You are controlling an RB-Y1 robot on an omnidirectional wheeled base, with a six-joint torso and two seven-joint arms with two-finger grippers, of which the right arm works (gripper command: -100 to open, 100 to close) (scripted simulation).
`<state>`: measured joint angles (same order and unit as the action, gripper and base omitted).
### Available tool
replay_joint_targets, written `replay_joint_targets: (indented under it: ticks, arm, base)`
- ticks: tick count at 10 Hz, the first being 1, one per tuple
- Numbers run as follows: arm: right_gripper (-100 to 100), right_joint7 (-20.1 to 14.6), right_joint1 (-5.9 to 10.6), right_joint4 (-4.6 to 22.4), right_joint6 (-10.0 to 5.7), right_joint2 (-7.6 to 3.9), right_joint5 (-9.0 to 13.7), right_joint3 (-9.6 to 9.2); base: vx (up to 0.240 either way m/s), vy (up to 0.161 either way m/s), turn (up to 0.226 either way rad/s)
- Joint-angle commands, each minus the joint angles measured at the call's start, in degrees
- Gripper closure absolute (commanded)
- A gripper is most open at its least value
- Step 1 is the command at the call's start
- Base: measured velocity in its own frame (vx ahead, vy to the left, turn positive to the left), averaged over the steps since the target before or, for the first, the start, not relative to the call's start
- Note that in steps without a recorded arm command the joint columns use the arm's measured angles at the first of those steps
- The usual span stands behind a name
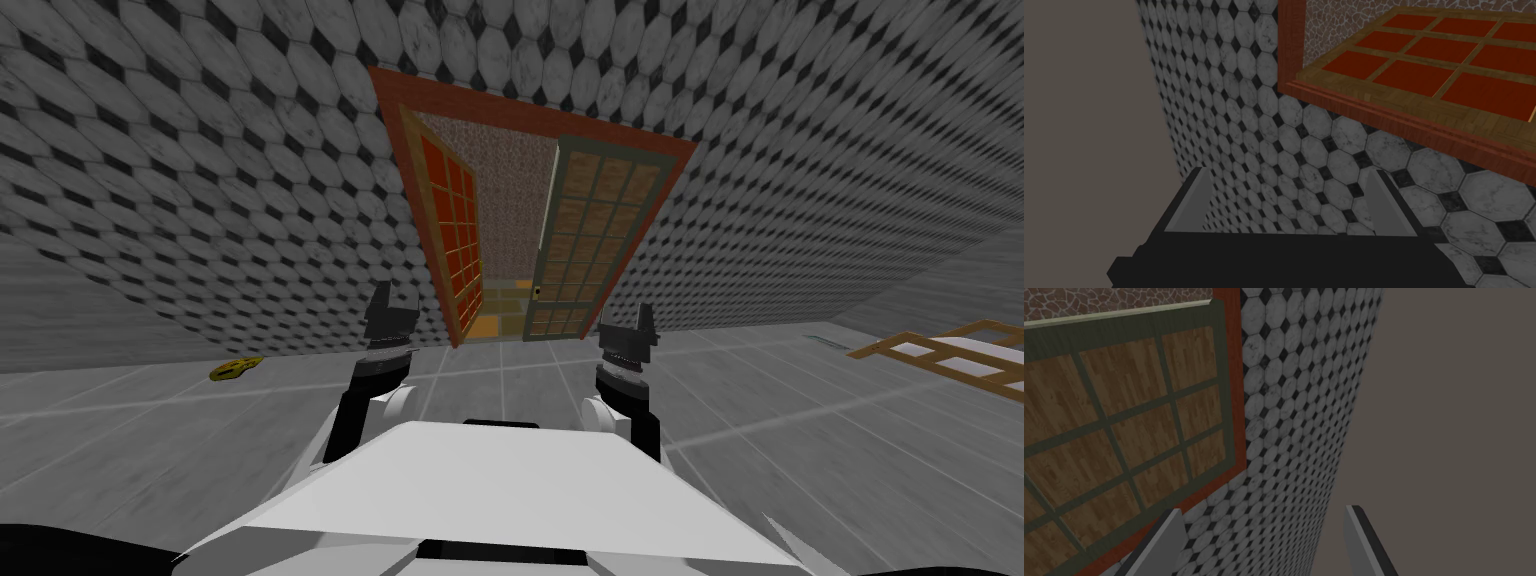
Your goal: Push the door open
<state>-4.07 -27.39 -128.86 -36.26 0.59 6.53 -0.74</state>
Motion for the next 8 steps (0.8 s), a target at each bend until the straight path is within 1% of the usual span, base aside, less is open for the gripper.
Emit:
replay_joint_targets:
  ticks: [1, 2, 5, 8]
  arm:
    - [-100, 1.92, 0.0, 1.73, -0.56, -0.77, -1.26, 0.03]
    - [-100, 1.92, 0.0, 1.73, -0.56, -0.77, -1.26, 0.03]
    - [-100, 5.2, 0.0, 4.68, -1.52, -1.83, -3.41, 0.07]
    - [-100, 8.07, 0.0, 7.26, -2.36, -2.6, -5.29, 0.11]
  base:
    - [0.013, -0.108, -0.049]
    - [0.137, 0.0, -0.018]
    - [0.17, 0.017, -0.032]
    - [0.146, -0.016, -0.034]
